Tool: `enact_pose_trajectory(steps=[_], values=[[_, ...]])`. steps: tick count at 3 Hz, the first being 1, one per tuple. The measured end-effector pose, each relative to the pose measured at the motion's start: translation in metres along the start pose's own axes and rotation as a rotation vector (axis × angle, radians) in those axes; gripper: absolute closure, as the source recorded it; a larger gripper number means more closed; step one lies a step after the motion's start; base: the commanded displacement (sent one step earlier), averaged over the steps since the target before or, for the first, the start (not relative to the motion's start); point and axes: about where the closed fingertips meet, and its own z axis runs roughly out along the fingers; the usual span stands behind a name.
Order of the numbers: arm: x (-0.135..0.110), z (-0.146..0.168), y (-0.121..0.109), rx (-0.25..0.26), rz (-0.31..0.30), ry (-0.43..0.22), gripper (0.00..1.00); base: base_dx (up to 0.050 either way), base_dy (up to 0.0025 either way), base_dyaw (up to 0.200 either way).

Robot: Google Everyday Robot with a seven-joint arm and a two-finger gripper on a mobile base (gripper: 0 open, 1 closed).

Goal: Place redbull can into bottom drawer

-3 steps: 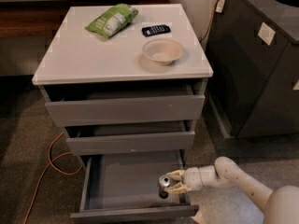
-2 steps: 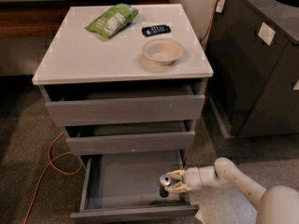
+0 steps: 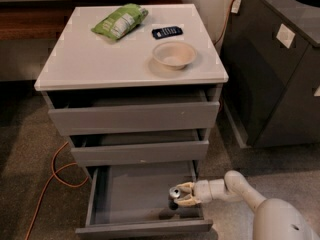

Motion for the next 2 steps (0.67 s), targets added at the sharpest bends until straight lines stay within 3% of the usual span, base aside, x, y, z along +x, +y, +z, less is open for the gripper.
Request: enact_pose_trajectory(steps=[2], values=[[0.025,0.019,-0.012,-0.005,-0.015,-0.010,0.17,0.000,0.00000,0.000]])
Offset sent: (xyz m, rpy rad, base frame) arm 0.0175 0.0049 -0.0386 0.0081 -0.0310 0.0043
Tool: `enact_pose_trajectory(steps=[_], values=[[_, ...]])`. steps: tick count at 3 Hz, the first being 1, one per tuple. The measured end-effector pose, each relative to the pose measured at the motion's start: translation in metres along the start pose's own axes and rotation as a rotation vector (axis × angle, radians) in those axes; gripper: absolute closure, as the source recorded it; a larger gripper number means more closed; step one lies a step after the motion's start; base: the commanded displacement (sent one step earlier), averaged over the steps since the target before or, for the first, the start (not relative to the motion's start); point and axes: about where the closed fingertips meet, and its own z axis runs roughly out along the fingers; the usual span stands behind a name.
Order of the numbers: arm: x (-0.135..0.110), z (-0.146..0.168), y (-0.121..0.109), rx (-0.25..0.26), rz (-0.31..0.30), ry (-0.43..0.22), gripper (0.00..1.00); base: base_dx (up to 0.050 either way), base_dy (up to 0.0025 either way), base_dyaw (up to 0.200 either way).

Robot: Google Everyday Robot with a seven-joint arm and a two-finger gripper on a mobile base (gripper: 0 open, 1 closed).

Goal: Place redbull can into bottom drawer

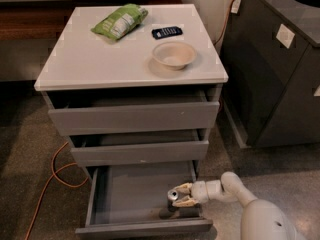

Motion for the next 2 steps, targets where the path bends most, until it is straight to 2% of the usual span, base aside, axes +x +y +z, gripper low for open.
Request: enact_pose_trajectory(steps=[1,2], values=[[0.0056,0.0044,-0.0017,-0.005,-0.004,0.002,0.00,0.000,0.00000,0.000],[0.0056,0.0045,-0.0016,-0.005,-0.004,0.002,0.00,0.000,0.00000,0.000]])
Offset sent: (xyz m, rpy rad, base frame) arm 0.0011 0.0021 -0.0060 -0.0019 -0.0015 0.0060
